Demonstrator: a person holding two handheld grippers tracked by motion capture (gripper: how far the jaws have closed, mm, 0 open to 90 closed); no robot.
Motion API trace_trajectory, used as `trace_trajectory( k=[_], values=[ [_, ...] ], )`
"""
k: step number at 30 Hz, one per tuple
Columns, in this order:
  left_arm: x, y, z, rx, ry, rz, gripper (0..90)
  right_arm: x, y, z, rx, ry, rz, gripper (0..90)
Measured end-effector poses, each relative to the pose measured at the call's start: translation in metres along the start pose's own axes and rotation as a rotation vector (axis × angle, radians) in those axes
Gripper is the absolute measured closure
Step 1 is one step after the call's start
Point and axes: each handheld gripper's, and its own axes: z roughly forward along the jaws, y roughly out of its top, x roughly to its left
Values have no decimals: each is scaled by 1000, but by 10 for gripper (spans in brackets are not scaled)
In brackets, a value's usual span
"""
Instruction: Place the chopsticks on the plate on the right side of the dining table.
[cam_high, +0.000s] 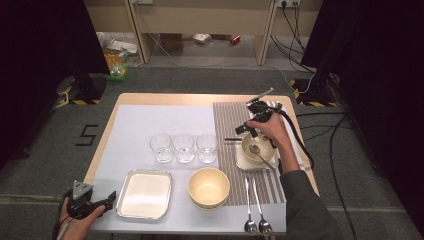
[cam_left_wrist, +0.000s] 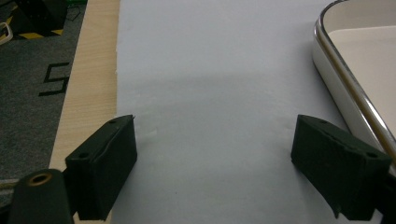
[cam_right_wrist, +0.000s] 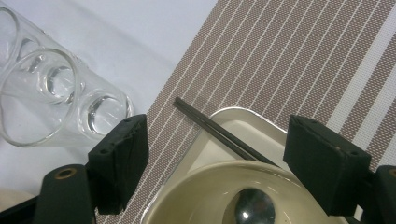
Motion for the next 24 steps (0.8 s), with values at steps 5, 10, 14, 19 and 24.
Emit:
trace_trajectory(
  k=[5,10,14,19,24],
  values=[
    [0,0,0,0,0,0,132,4,-2,-2,-11,3,-9,227],
    [0,0,0,1,1,0,132,12,-3,-6,-26,4,-31,224],
    [0,0,0,2,1,-1,132,20,-4,-7,-36,7,-44,207],
    [0,1,0,4,0,-3,132,28,-4,-7,-60,9,-49,180],
    [0,1,0,6,1,-3,132,35,-3,-8,-71,9,-78,184]
  ],
)
